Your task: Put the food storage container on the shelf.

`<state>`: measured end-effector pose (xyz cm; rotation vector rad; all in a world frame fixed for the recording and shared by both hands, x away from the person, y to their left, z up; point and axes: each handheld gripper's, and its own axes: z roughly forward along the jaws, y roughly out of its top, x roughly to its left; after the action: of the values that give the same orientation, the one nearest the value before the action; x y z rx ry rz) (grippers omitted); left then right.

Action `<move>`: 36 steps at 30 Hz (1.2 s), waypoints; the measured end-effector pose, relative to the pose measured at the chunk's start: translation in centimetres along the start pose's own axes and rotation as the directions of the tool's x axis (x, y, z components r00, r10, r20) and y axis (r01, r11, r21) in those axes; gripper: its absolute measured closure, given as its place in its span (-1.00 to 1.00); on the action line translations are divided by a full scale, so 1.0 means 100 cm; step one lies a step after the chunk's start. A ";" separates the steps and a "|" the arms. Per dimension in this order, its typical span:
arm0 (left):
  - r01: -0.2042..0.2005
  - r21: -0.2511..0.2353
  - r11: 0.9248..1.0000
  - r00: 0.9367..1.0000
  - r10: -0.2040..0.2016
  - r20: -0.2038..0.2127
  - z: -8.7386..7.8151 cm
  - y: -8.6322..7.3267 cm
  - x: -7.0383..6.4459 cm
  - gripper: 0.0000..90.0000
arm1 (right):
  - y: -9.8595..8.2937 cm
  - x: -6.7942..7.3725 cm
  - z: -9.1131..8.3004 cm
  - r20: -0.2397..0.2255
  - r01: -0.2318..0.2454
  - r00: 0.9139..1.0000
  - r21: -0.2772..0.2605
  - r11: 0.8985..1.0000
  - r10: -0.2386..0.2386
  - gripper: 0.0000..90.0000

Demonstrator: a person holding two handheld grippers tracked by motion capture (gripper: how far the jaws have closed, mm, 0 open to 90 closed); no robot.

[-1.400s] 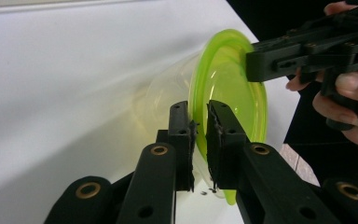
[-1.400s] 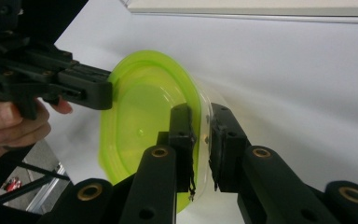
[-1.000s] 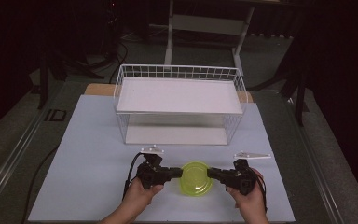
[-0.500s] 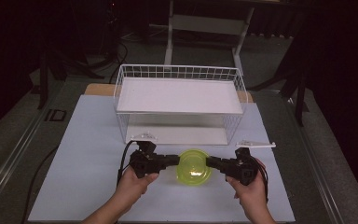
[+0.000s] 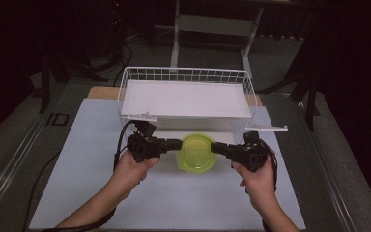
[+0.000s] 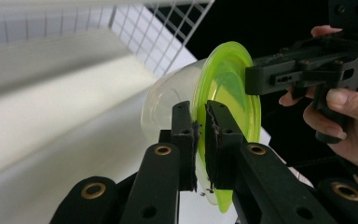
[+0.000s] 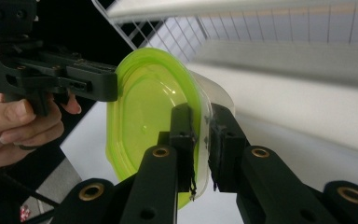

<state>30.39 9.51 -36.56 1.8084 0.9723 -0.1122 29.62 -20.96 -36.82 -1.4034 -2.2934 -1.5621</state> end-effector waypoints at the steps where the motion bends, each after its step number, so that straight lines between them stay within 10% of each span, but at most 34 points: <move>1: -0.005 -0.002 1.000 1.000 0.005 -0.003 -0.002 0.004 -0.001 0.86 | 0.005 0.002 -0.001 0.000 0.000 1.000 -0.004 1.000 0.000 0.80; 18: -0.031 -0.050 0.998 0.996 0.027 -0.083 -0.022 0.085 0.003 0.86 | 0.082 0.005 0.005 0.005 -0.040 0.999 -0.050 0.998 0.040 0.79; 36: 0.021 -0.066 0.998 0.991 -0.030 -0.128 -0.011 0.121 0.032 0.85 | 0.123 -0.011 0.032 0.074 -0.115 0.990 -0.040 0.993 0.118 0.78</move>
<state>40.10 10.53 -28.70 1.7612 1.0779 0.0202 40.01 -18.16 -29.94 -1.6009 -2.1888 -1.5489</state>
